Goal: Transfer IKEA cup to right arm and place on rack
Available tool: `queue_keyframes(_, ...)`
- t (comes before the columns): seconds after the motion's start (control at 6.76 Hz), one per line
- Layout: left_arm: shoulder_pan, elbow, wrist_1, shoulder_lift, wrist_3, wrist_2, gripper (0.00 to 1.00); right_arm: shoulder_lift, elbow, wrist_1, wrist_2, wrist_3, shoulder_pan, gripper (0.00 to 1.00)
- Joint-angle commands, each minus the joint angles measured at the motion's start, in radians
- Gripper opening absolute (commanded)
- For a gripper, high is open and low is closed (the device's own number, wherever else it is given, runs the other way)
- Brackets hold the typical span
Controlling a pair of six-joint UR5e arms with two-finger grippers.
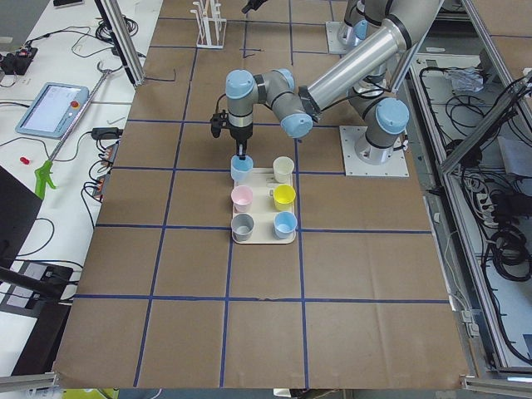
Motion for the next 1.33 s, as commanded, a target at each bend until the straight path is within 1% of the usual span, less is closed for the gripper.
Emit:
queue_keyframes(0.0, -0.018, 0.22, -0.198, 0.005, 0.001, -0.049, 0.0, 0.006, 0.009, -0.014, 0.0, 0.05, 0.0, 1.0)
queue_keyframes(0.15, -0.05, 0.304, -0.252, 0.004, 0.0, -0.133, 0.0, 0.007, 0.009, -0.014, -0.003, 0.055, 0.0, 1.0)
queue_keyframes(0.3, -0.117, 0.361, -0.256, 0.004, 0.001, -0.142, 0.0, 0.008, 0.007, -0.016, -0.003, 0.055, 0.0, 1.0)
queue_keyframes(0.44, -0.192, 0.386, -0.254, 0.014, -0.003, -0.222, 0.0, 0.008, 0.007, -0.017, -0.003, 0.053, 0.0, 1.0)
queue_keyframes(0.59, -0.225, 0.387, -0.25, 0.02, -0.014, -0.384, 0.0, 0.008, 0.007, -0.016, 0.0, 0.052, 0.0, 1.0)
queue_keyframes(0.74, -0.236, 0.359, -0.227, 0.039, -0.014, -0.578, 0.0, 0.008, 0.007, -0.016, 0.0, 0.05, 0.0, 1.0)
queue_keyframes(0.89, -0.237, 0.341, -0.181, 0.047, -0.014, -0.722, 0.0, 0.01, 0.007, -0.017, 0.0, 0.049, 0.0, 1.0)
queue_keyframes(1.03, -0.242, 0.295, -0.099, 0.056, -0.012, -0.858, 0.0, 0.011, 0.006, -0.016, 0.003, 0.044, 0.0, 1.0)
queue_keyframes(1.18, -0.277, 0.226, 0.054, 0.042, -0.018, -0.952, 0.0, 0.013, 0.007, -0.017, 0.008, 0.044, 0.0, 1.0)
